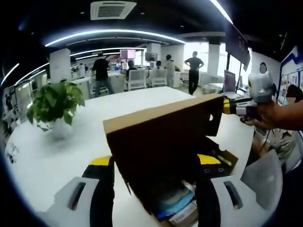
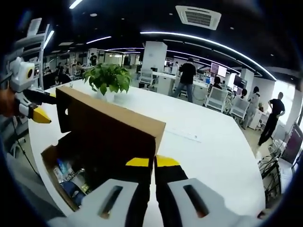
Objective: Operate the shoe box by opening the lid, removing the specified soft item, and placing it in the target area until the item is outside and the box remains undamaged.
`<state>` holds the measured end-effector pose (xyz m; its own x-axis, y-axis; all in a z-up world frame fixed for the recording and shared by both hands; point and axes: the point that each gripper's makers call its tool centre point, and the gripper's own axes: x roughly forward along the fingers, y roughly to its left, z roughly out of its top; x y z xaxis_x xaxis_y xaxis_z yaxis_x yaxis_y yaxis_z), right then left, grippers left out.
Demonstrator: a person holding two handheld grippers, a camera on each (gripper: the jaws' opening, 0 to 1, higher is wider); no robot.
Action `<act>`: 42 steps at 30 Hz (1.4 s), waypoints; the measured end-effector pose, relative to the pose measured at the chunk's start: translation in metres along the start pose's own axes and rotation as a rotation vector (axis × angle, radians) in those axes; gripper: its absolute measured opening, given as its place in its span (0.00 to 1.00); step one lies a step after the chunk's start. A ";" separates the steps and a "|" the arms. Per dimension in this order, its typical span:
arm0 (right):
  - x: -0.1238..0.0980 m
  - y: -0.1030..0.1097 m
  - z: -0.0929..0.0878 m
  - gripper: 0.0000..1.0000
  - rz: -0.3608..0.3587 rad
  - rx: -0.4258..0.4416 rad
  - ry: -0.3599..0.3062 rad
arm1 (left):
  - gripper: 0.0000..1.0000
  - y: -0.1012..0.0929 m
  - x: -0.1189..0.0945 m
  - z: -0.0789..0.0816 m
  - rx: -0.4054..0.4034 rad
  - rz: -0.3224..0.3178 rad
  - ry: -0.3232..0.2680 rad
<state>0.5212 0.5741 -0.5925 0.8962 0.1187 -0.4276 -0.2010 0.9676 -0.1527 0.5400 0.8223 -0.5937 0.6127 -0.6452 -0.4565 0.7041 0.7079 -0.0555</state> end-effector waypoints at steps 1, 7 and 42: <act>0.000 0.000 0.000 0.00 -0.001 0.000 0.002 | 0.67 0.001 0.000 0.000 0.001 0.001 0.000; 0.001 -0.001 -0.001 0.00 -0.005 -0.014 0.010 | 0.61 0.009 -0.006 -0.012 -0.011 0.030 0.012; 0.008 -0.005 0.001 0.00 0.008 -0.004 0.036 | 0.08 -0.015 -0.027 -0.162 -0.164 0.017 0.427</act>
<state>0.5296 0.5708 -0.5942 0.8797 0.1179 -0.4606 -0.2096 0.9657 -0.1531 0.4551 0.8758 -0.7250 0.3968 -0.4813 -0.7816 0.6083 0.7755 -0.1687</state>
